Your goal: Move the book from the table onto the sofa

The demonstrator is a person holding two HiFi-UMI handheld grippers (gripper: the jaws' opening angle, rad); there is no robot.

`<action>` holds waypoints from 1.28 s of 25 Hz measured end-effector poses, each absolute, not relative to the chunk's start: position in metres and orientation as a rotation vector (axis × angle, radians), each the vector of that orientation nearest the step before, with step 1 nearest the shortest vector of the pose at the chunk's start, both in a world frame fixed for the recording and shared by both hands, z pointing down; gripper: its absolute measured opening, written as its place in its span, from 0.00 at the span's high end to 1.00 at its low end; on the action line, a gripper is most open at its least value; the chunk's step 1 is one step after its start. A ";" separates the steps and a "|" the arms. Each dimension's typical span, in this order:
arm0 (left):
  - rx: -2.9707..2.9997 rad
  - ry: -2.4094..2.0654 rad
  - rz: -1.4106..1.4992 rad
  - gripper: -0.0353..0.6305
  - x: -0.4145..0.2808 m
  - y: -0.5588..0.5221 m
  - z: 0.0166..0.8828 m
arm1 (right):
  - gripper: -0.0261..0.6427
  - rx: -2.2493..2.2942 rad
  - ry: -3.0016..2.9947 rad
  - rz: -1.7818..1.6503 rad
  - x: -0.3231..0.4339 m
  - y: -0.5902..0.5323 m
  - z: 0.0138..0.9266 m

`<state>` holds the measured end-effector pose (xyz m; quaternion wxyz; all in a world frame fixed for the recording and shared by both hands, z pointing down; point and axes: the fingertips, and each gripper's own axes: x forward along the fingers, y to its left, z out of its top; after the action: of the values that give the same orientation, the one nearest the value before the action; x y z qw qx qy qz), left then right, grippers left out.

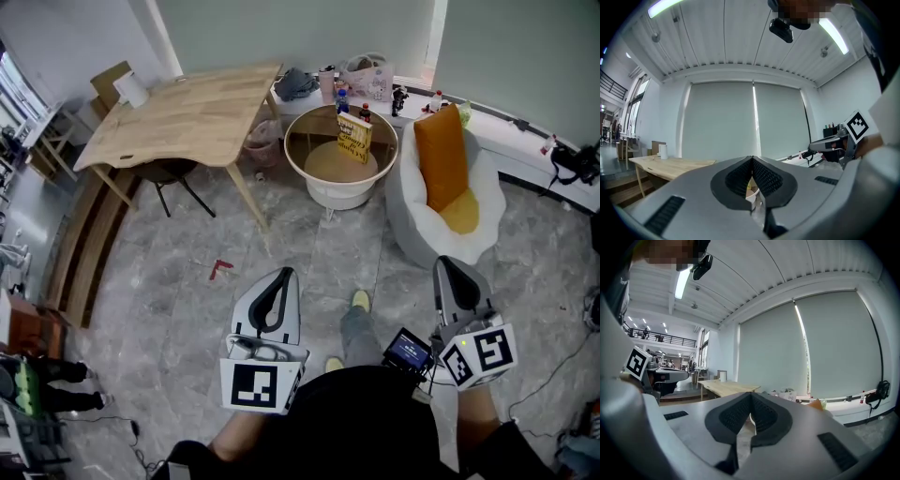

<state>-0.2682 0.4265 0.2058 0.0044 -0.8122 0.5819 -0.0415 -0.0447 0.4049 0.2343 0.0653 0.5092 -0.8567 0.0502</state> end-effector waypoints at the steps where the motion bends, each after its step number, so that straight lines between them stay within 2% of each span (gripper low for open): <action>1: -2.545 1.830 -0.133 0.94 -0.268 0.422 0.207 | 0.95 1.532 -2.585 0.153 -0.045 0.399 0.235; 32: -2.597 1.898 -0.273 0.94 -0.242 0.182 0.237 | 0.95 1.416 -2.568 0.352 -0.032 0.167 0.275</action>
<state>-0.2422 0.1824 0.2368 -0.0433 -0.8036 0.5875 -0.0843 -0.0322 0.1669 0.2754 0.0936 0.4774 -0.8656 0.1185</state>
